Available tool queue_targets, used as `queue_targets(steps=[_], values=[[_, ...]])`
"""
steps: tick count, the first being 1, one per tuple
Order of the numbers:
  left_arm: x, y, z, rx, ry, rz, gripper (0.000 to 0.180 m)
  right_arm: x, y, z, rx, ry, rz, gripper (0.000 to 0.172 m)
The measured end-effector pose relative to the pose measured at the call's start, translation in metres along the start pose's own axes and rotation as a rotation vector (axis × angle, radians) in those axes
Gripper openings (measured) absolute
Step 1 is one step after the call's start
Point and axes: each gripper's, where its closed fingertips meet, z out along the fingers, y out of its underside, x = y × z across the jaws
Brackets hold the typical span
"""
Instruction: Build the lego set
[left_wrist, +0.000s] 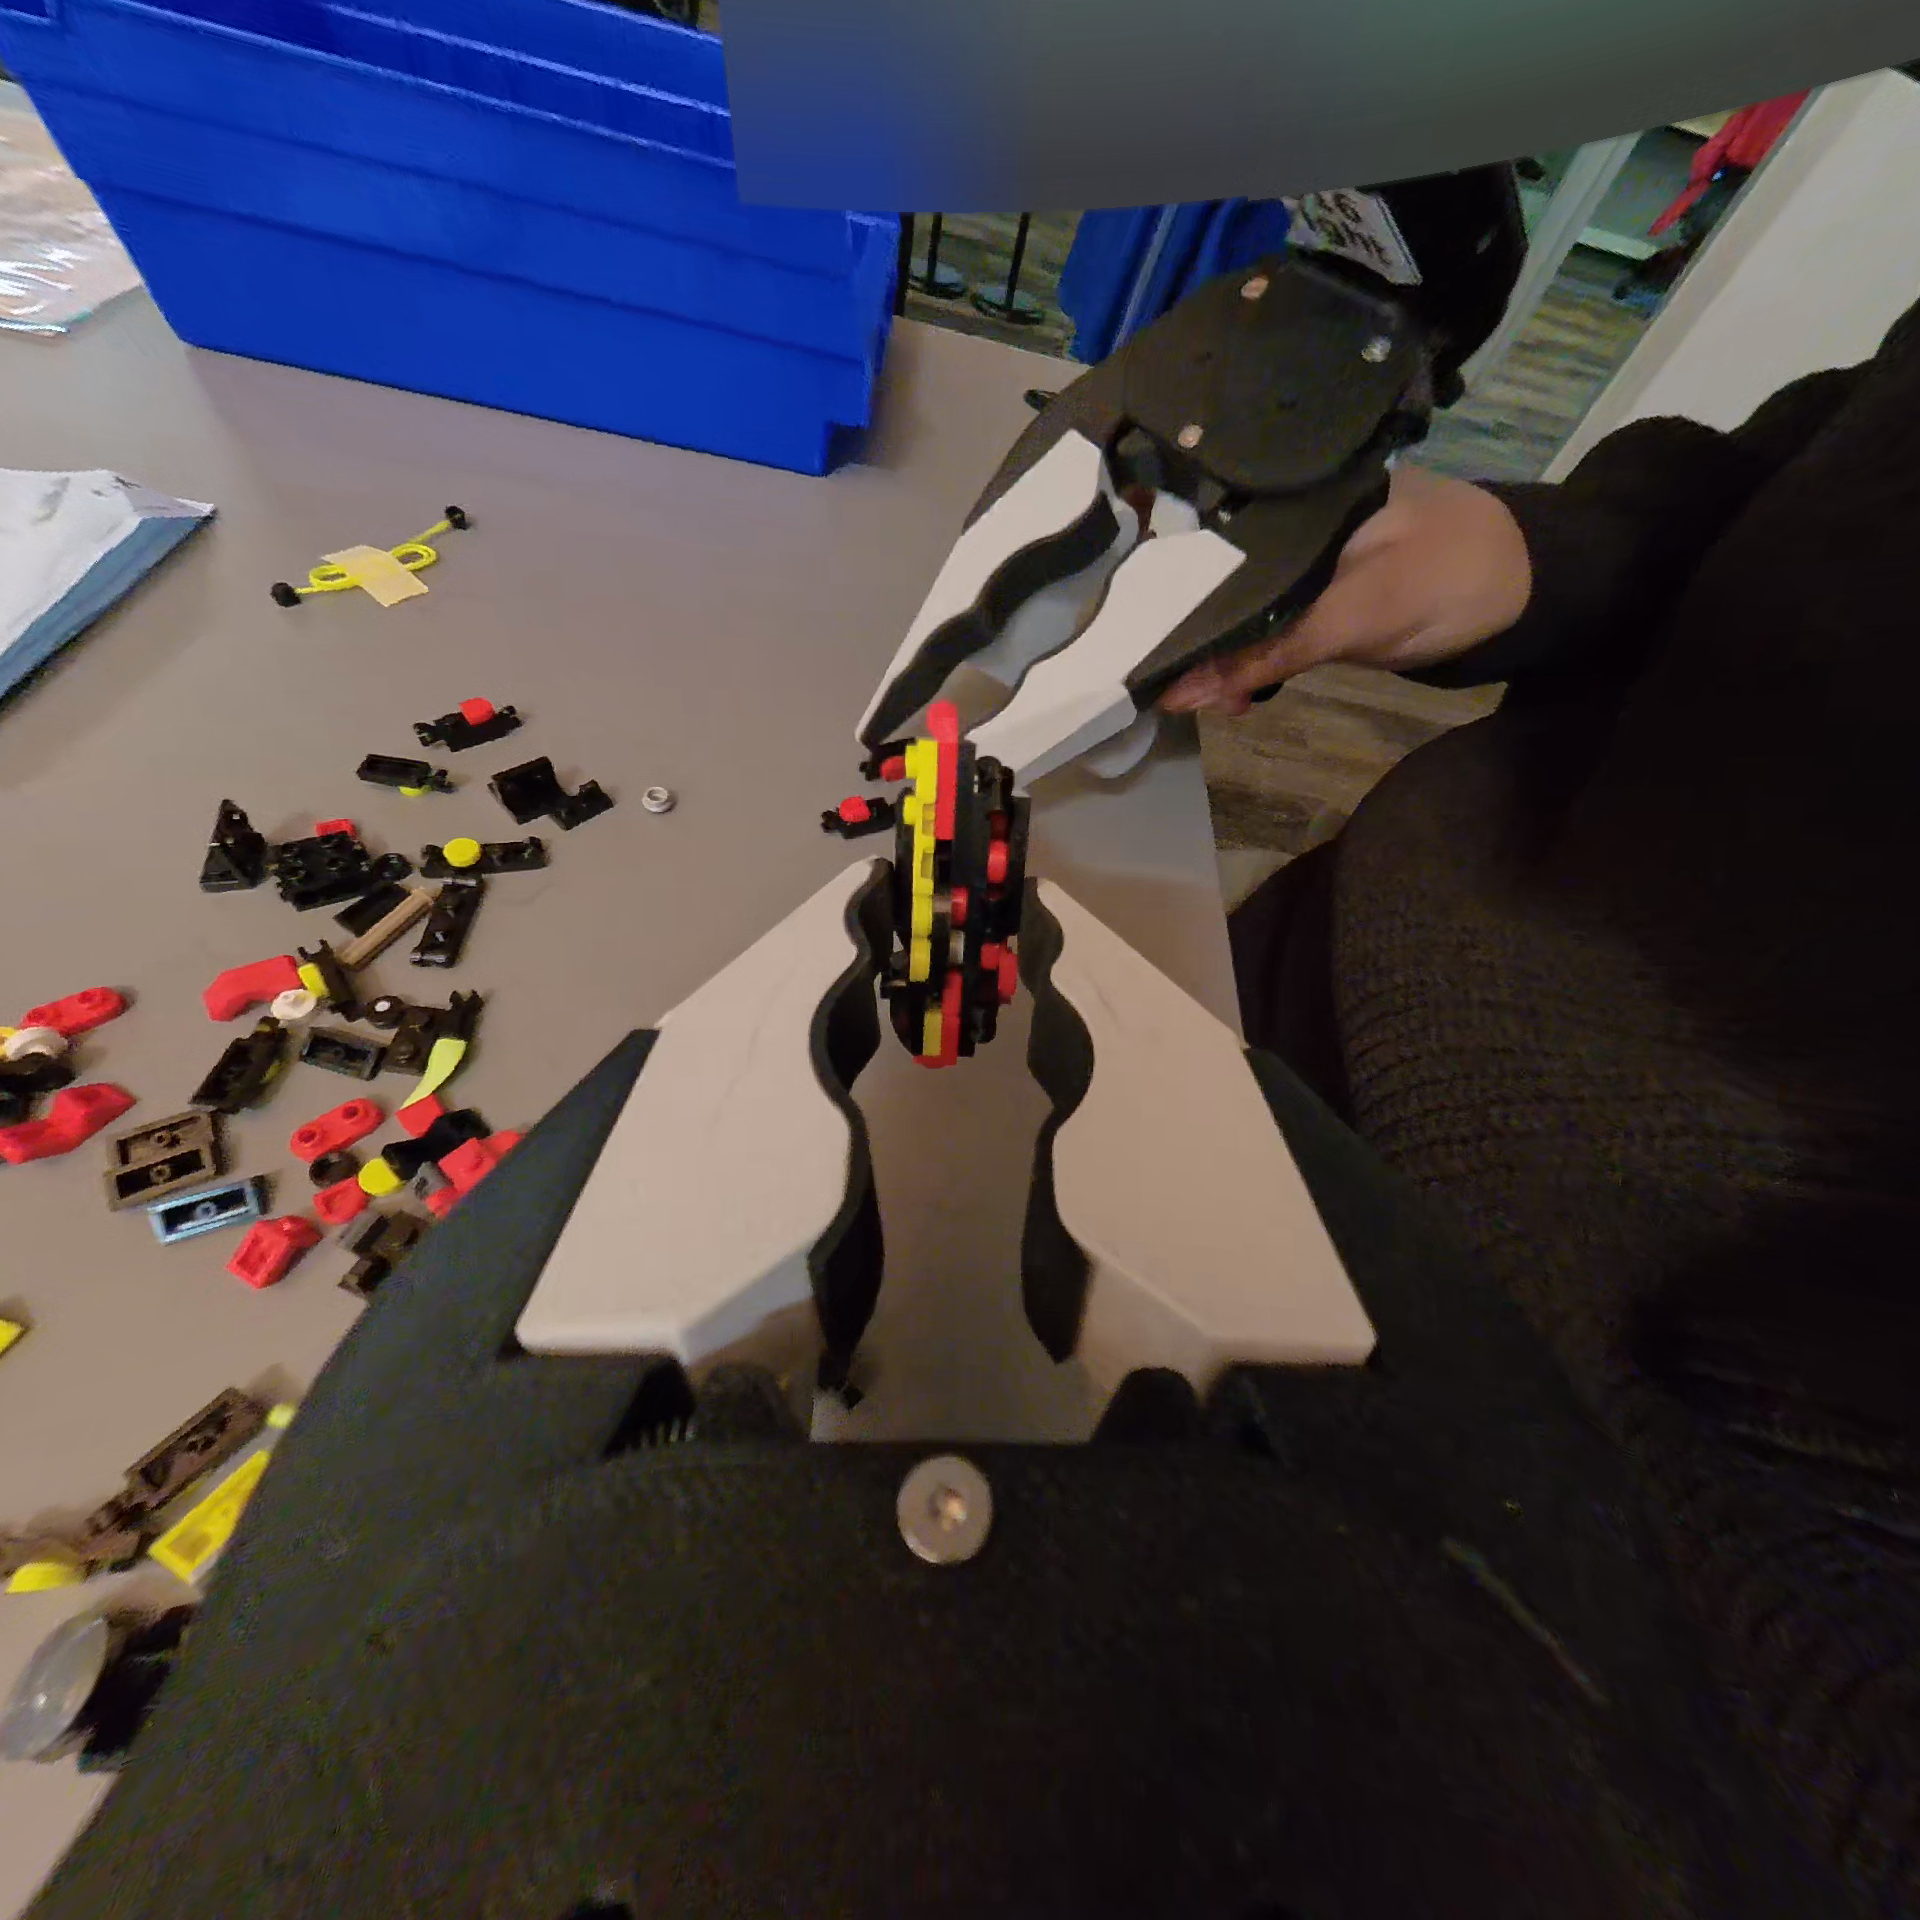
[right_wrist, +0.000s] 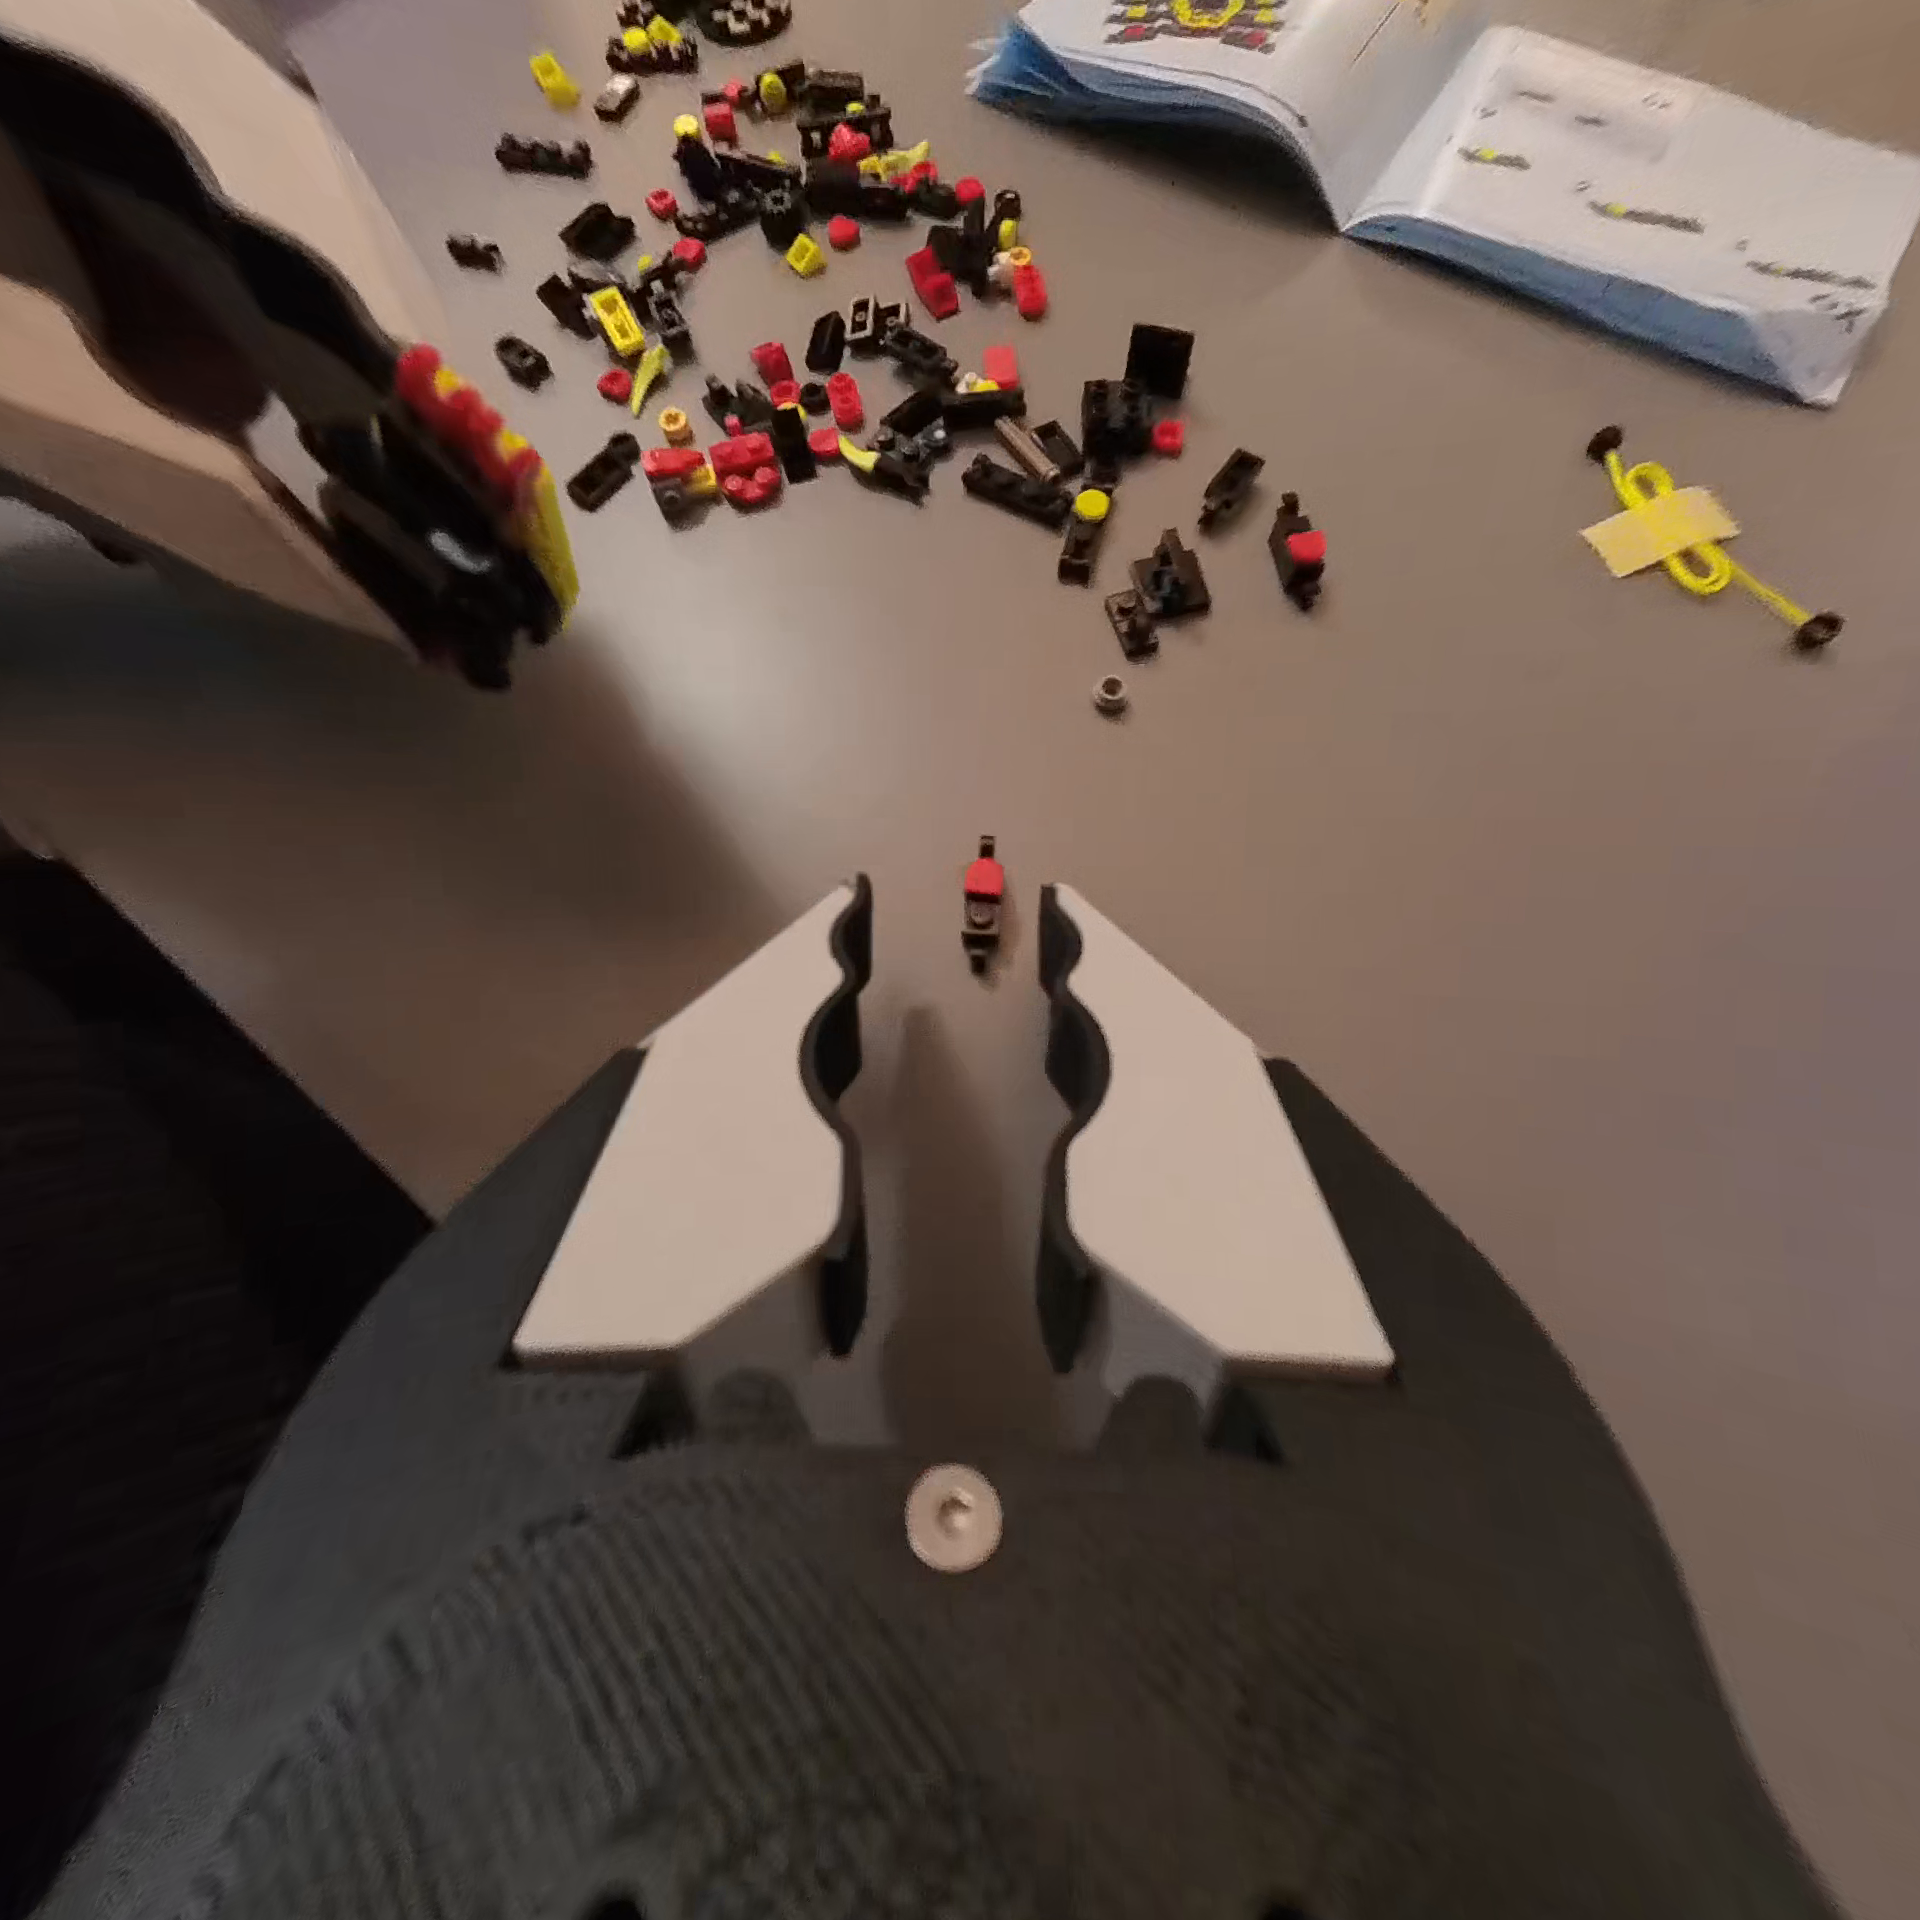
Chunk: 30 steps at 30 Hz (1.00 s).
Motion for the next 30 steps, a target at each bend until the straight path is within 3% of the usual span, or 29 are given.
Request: queue_targets(steps=[3,10,14,16,21,26,30], values=[[-0.004,-0.002,-0.003,0.013,-0.014,-0.010,0.022,0.004,0.003,0.004,-0.019,0.037,-0.047,0.023],[-0.007,-0.004,-0.006,0.041,-0.002,-0.048,0.022,0.002,0.013,0.012,-0.070,0.021,-0.044,0.023],[-0.007,-0.004,-0.006,0.051,0.012,-0.058,0.022,0.004,0.012,0.014,-0.068,0.027,-0.040,0.006],[-0.005,-0.005,-0.006,0.060,0.024,-0.053,0.022,0.001,0.008,0.014,-0.050,-0.006,-0.021,0.006],[0.011,-0.003,-0.007,0.065,0.111,0.009,0.022,-0.026,-0.026,-0.010,0.088,-0.366,0.157,0.006],[0.037,0.006,-0.005,0.011,0.262,0.009,0.022,-0.053,-0.023,-0.045,-0.034,-0.893,0.647,0.005],[0.055,0.012,-0.003,-0.032,0.341,0.055,0.021,-0.094,-0.009,-0.060,-0.189,-1.137,0.729,0.006]])
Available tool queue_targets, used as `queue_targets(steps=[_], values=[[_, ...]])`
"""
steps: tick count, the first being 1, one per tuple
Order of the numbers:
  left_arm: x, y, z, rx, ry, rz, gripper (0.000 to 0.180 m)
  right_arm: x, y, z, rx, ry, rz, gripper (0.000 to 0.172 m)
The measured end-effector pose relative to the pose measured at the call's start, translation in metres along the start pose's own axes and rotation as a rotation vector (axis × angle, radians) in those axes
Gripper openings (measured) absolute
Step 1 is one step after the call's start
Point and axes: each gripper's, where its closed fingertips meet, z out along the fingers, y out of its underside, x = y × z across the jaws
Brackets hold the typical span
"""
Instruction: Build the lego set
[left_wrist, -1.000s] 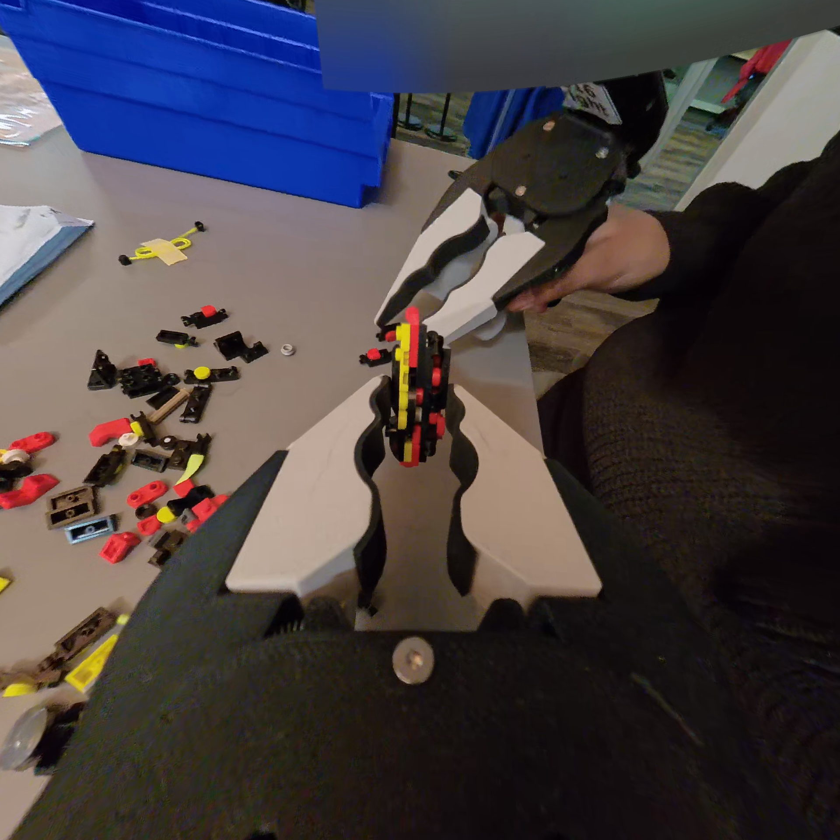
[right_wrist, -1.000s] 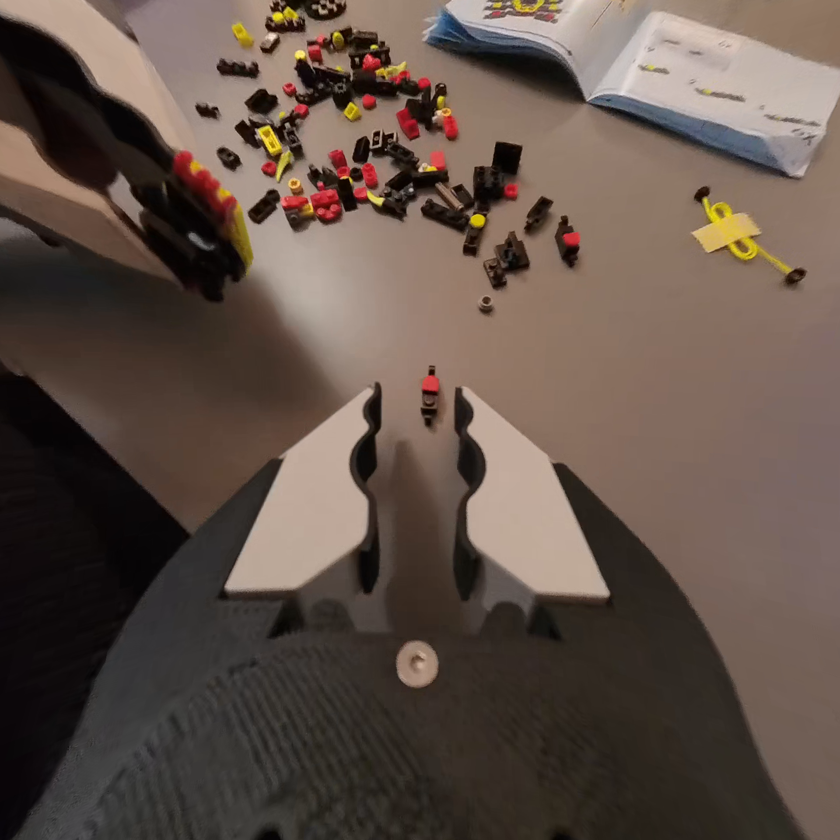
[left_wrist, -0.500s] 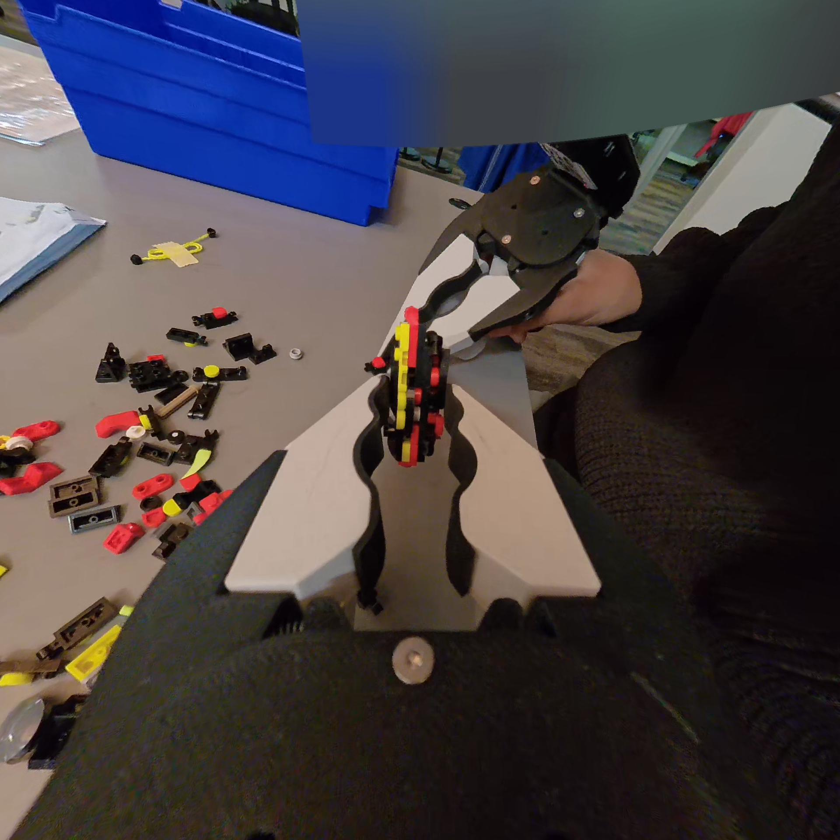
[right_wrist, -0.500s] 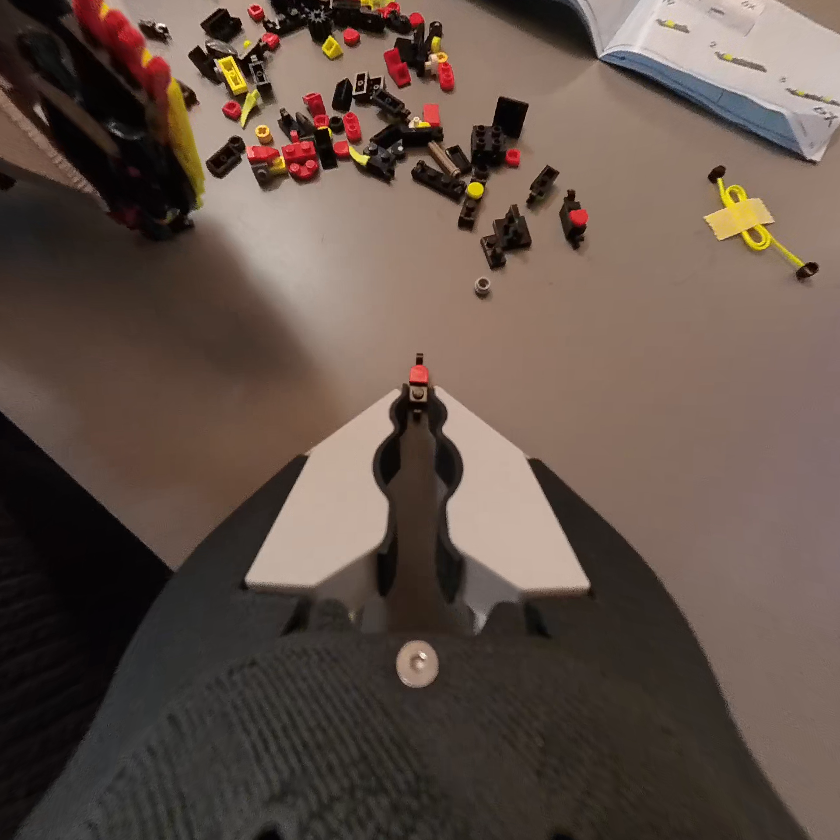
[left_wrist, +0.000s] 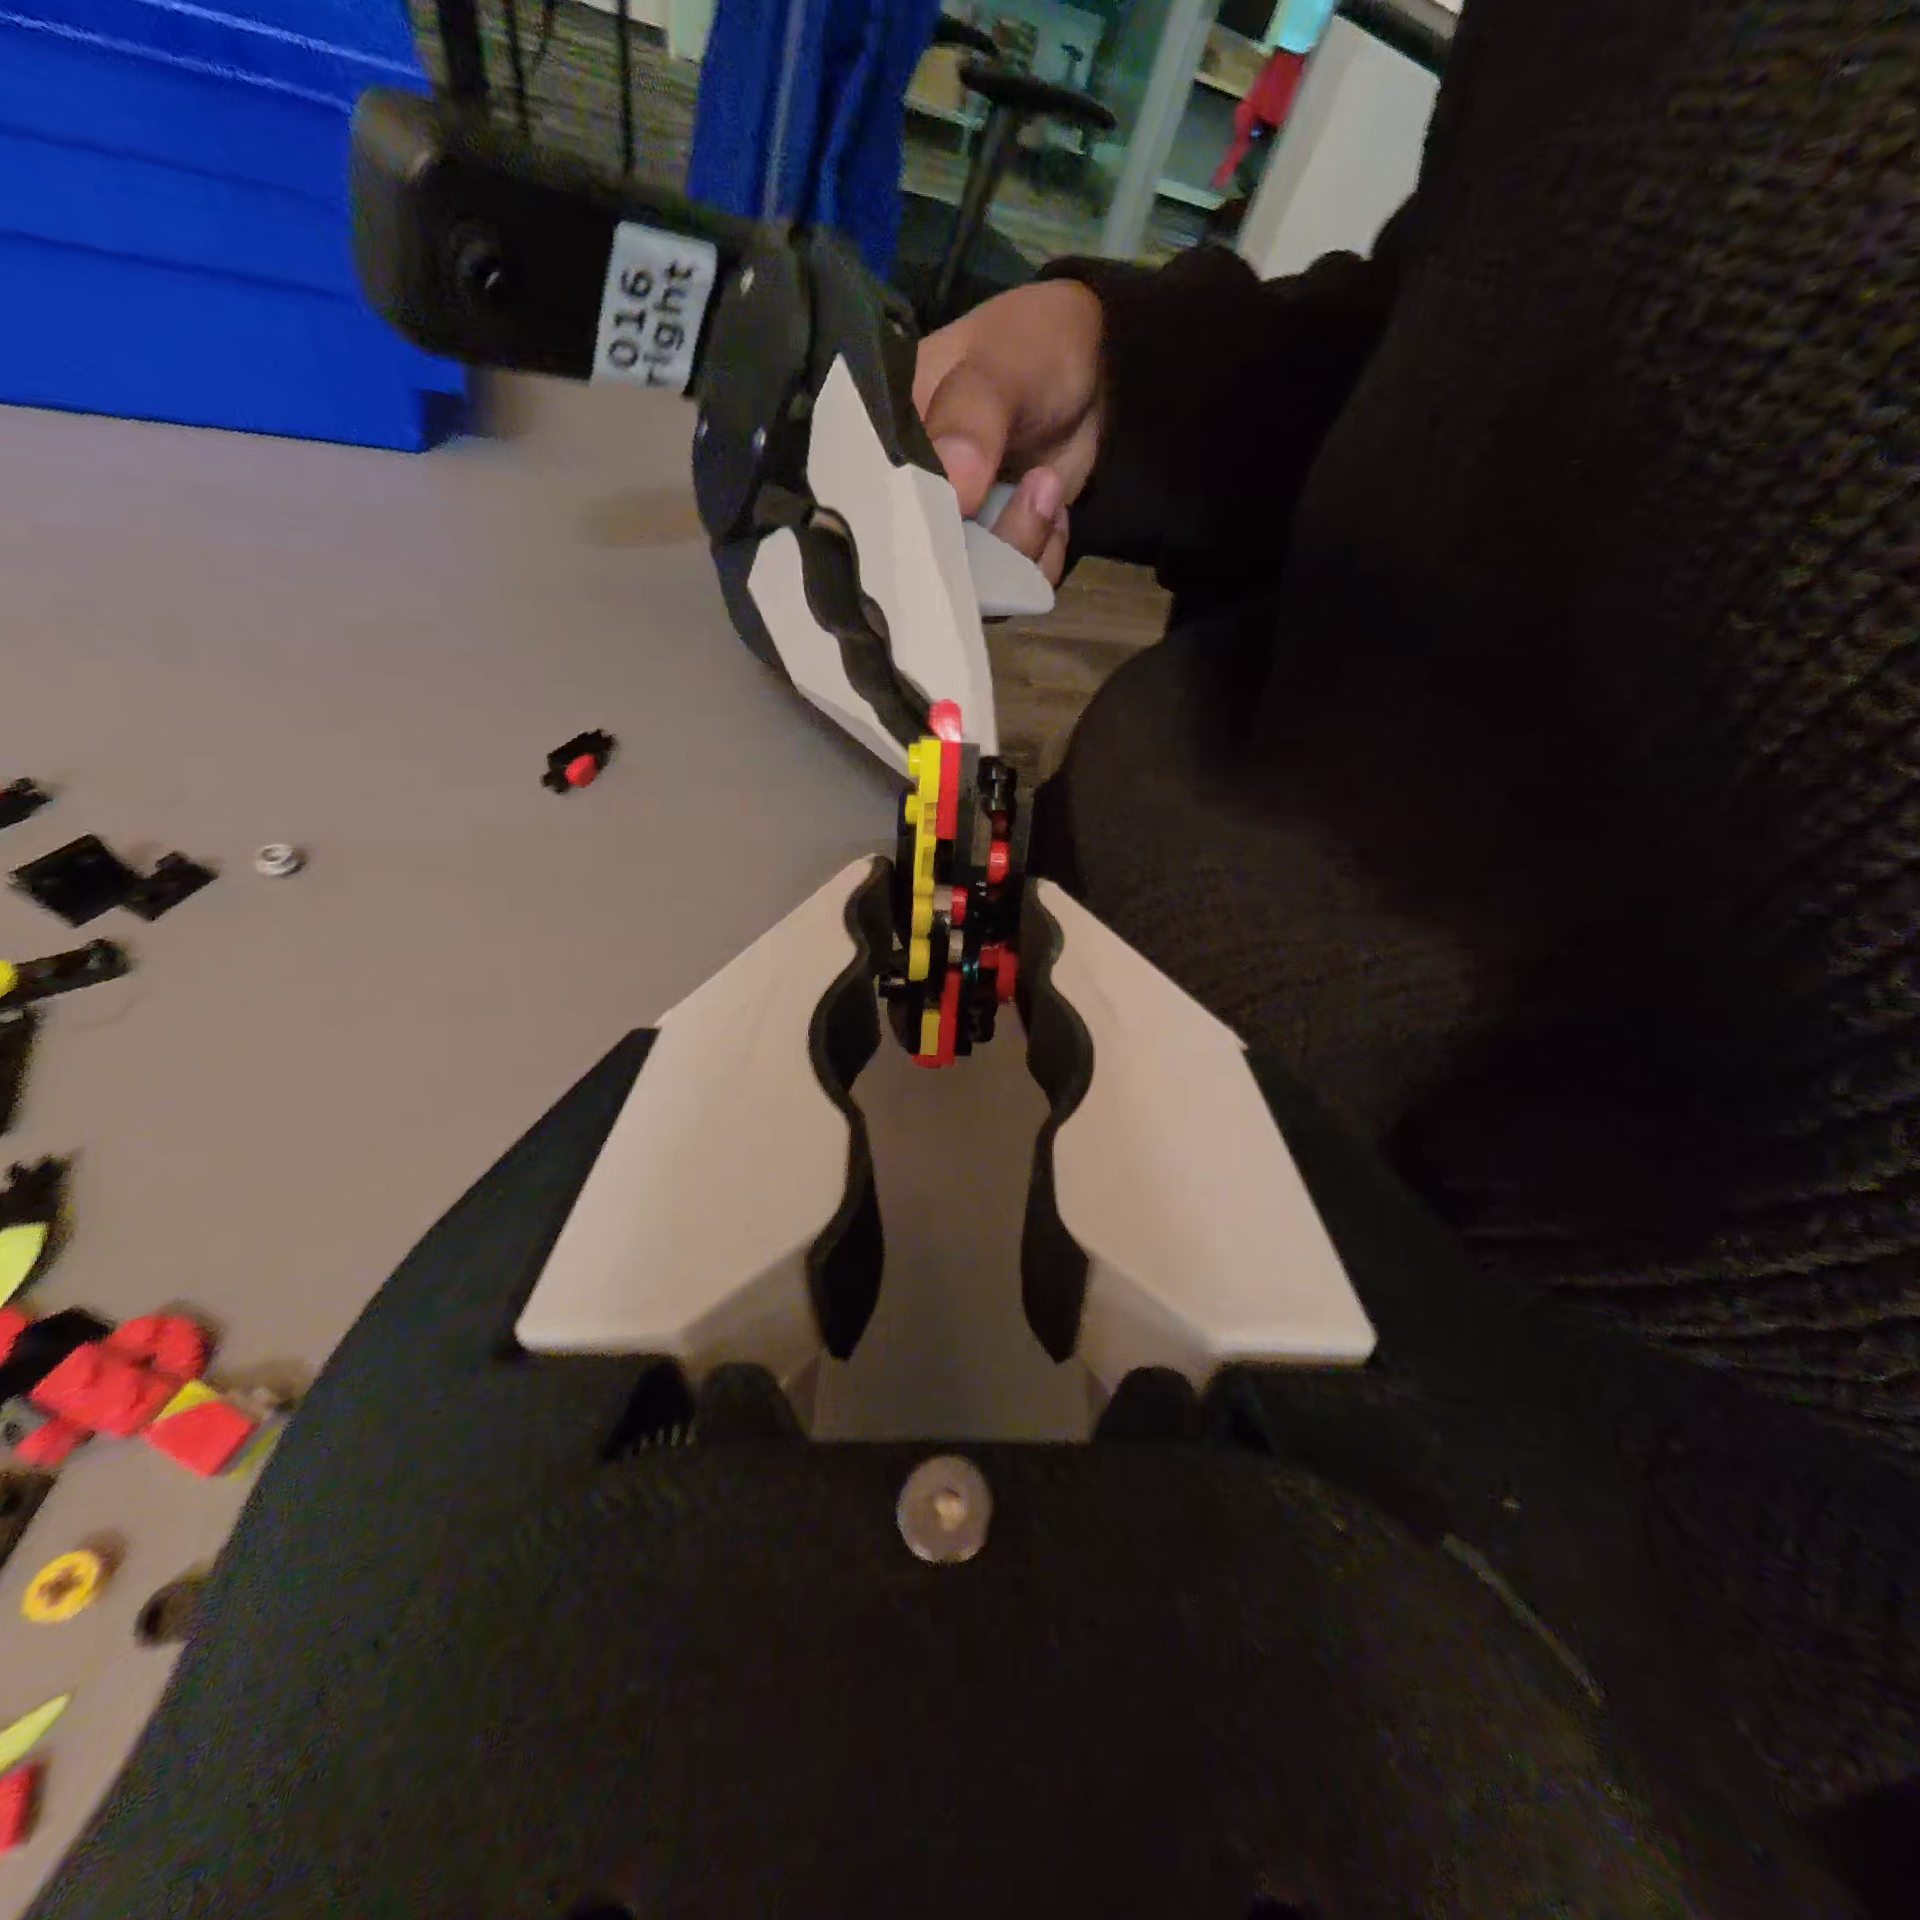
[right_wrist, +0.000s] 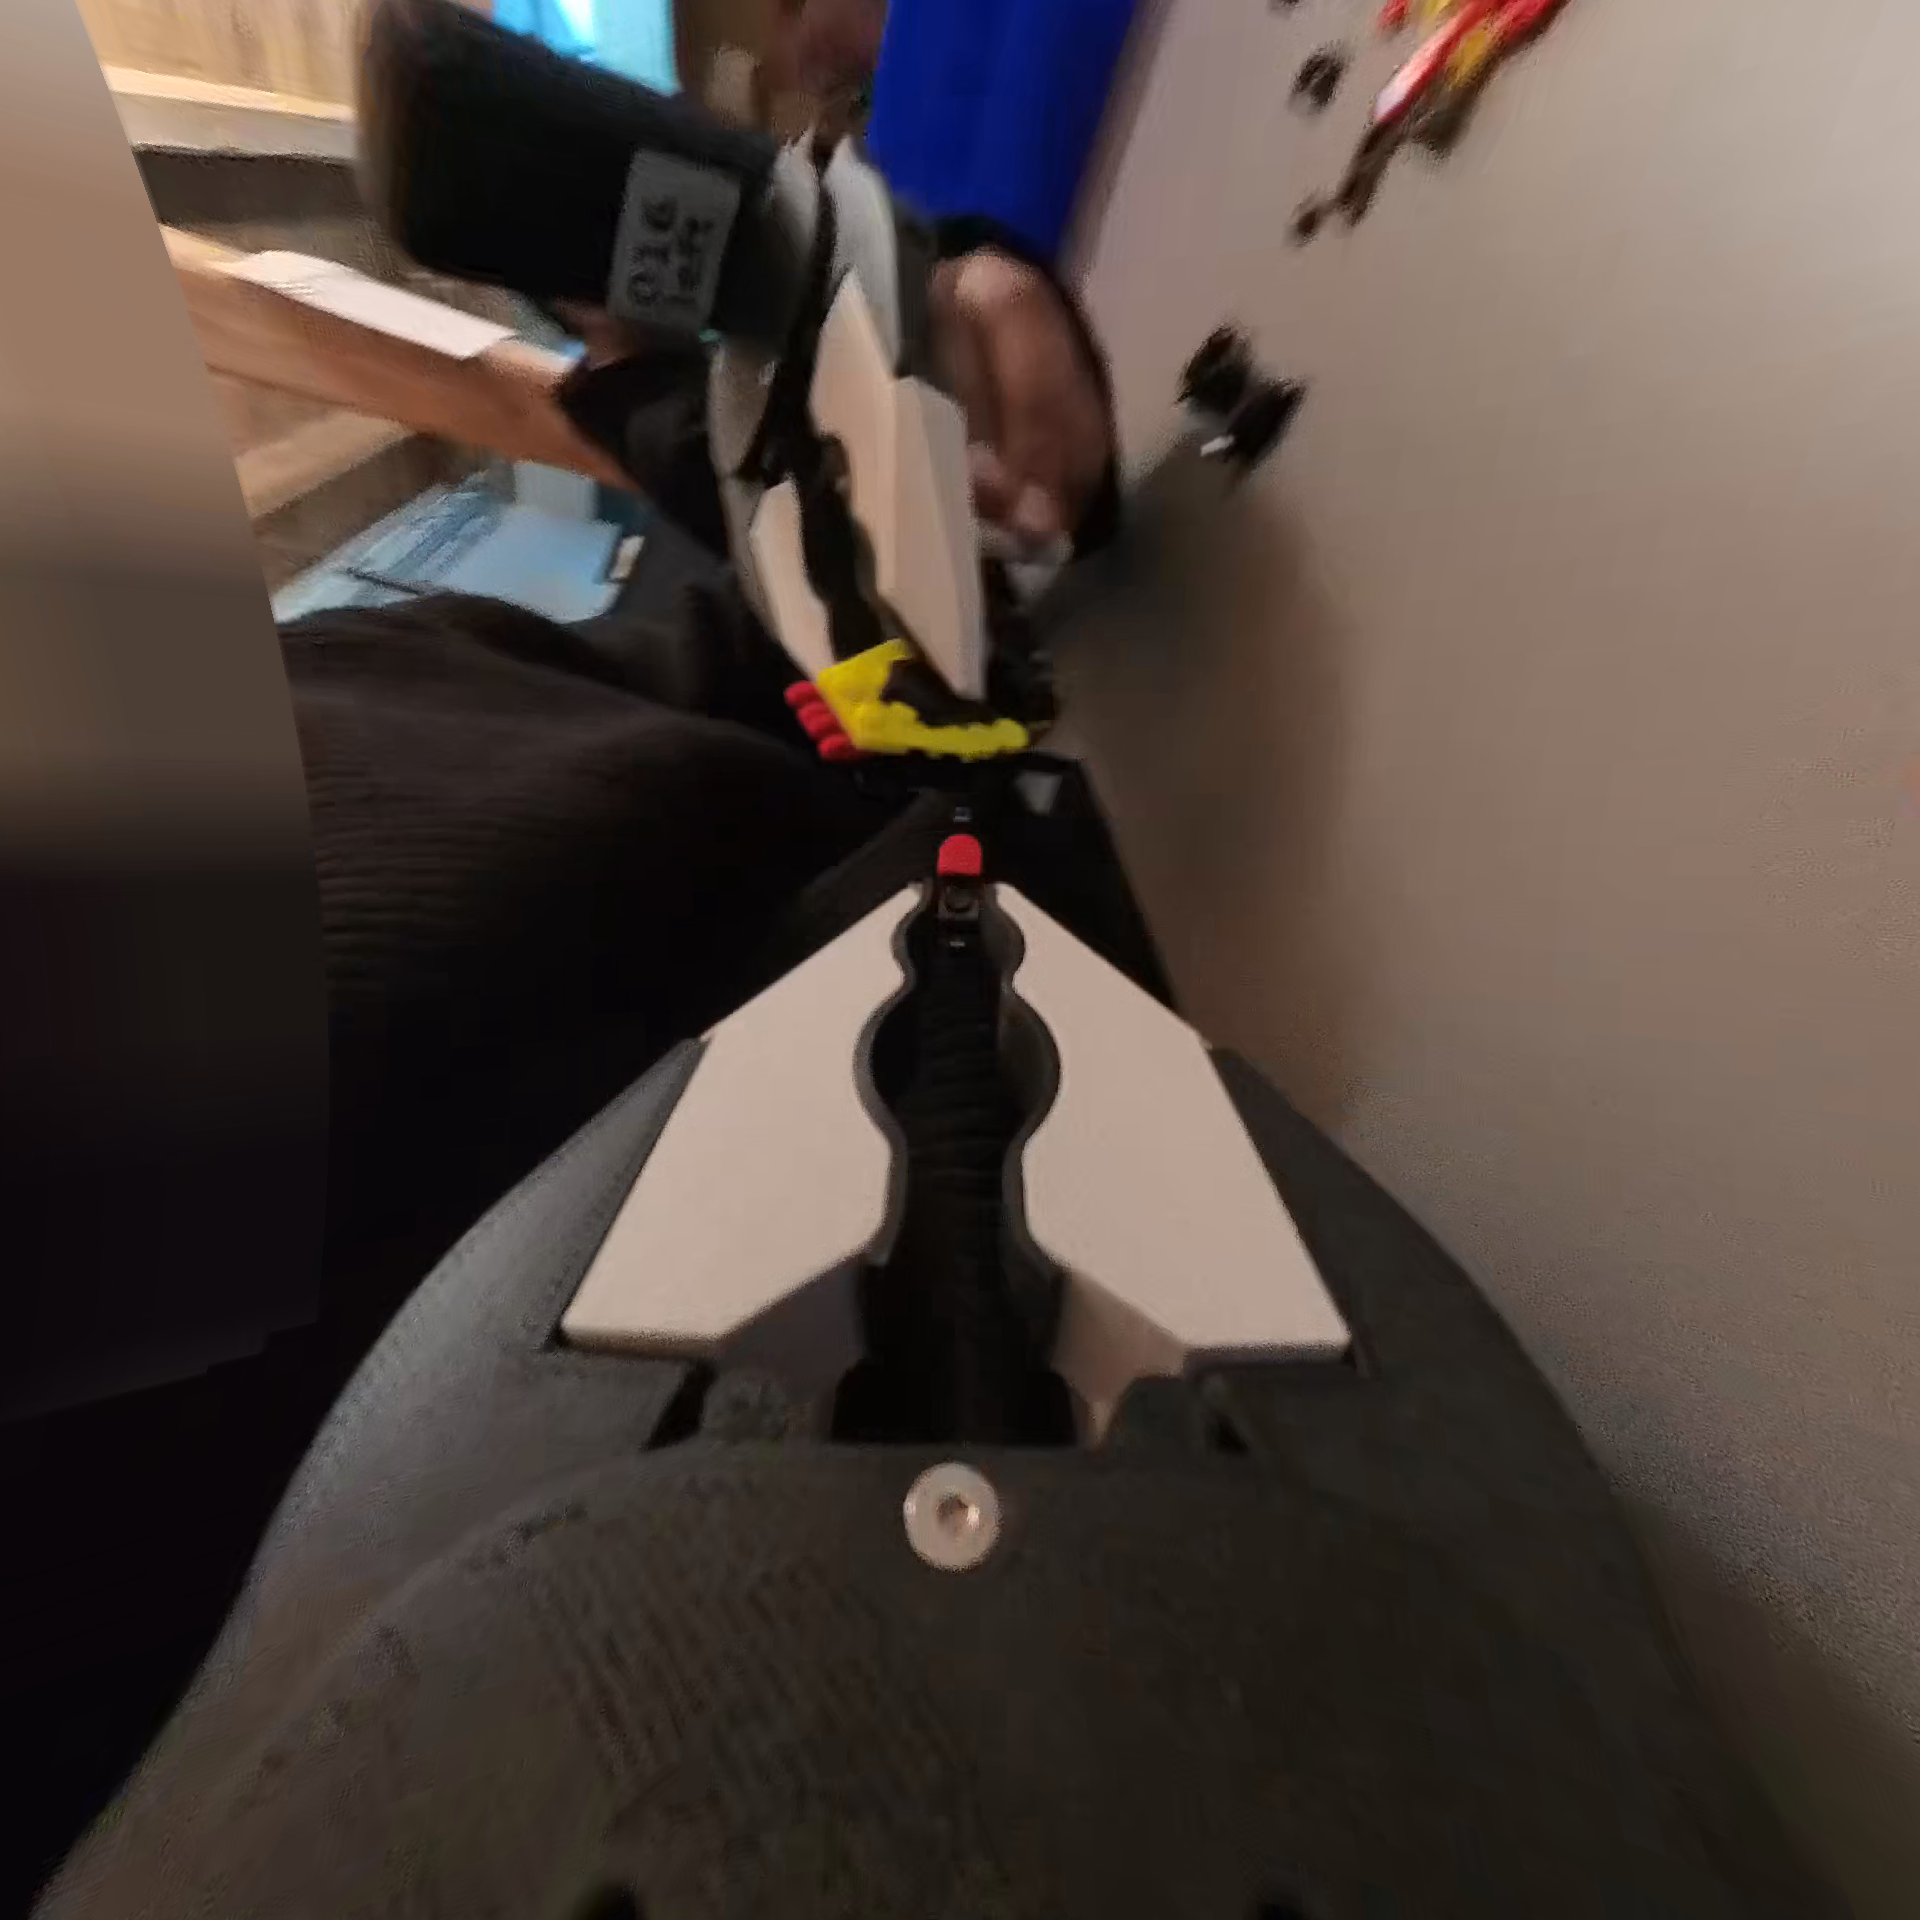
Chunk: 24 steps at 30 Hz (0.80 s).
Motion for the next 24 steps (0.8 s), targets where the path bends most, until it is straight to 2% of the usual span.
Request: queue_targets(steps=[2,4,24], values=[[0.007,-0.002,0.001,0.007,0.043,-0.007,0.021,-0.015,0.004,0.007,-0.016,-0.105,0.019,0.006],[0.012,-0.004,0.000,0.019,0.079,-0.025,0.021,-0.018,0.007,0.008,-0.029,-0.135,0.030,0.006],[0.016,0.004,0.001,-0.041,0.098,-0.010,0.021,-0.018,0.012,0.011,-0.047,-0.175,0.078,0.006]])
